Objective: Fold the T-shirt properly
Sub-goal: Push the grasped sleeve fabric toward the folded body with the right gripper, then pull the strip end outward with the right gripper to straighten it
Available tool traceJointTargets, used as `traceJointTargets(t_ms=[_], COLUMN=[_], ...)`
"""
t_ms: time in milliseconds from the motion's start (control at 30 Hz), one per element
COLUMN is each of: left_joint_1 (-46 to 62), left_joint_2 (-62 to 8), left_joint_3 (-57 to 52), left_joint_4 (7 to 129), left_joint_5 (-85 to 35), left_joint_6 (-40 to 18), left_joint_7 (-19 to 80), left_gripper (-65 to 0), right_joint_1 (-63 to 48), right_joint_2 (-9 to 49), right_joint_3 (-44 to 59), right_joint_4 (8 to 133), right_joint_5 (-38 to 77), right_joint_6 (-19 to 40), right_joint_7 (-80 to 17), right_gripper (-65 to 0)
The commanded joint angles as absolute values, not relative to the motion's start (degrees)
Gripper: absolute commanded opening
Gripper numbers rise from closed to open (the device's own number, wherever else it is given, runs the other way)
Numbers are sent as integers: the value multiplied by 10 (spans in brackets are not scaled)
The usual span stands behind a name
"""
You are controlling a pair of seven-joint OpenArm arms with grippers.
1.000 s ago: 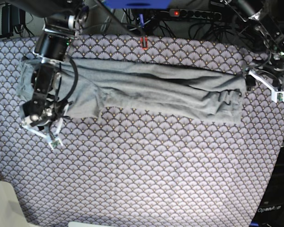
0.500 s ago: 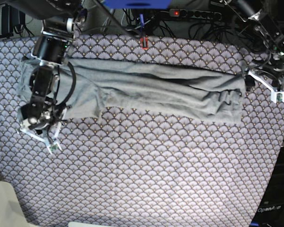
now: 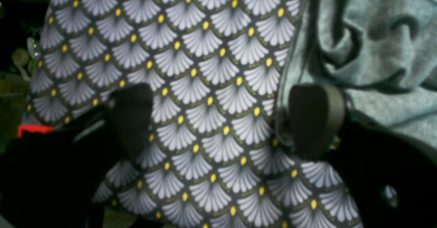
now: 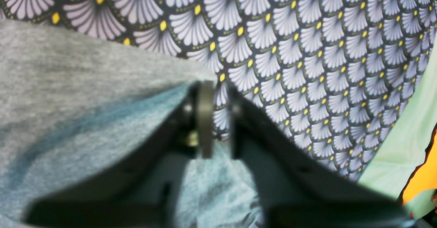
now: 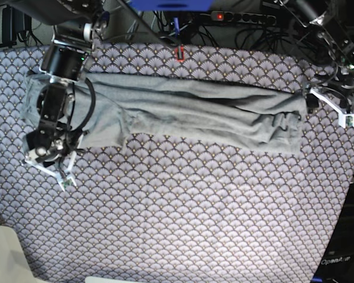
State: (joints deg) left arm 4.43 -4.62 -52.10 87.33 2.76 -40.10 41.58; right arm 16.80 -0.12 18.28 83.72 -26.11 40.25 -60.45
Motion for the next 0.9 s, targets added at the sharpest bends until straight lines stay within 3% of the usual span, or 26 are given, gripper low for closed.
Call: traceJointTargets(t_ms=[0, 133, 433, 867], left_joint_1=[41, 41, 41, 41], left_joint_2=[-54, -54, -54, -53], left_joint_3=[-524, -524, -524, -524], left_joint_4=[885, 885, 885, 885], left_joint_5=[21, 21, 21, 21], left_joint_6=[-400, -400, -400, -400], left_joint_7=[405, 405, 405, 405], left_gripper=[-31, -31, -31, -31], right_joint_1=[181, 181, 184, 189], right_joint_2=[3, 3, -7, 28], right_joint_3=[184, 185, 243, 298], right_joint_4=[845, 845, 845, 844], right_joint_5=[-260, -260, -247, 0], right_joint_6=[400, 400, 400, 400], right_joint_7=[-602, -603, -603, -687], right_gripper=[-457, -364, -358, -356])
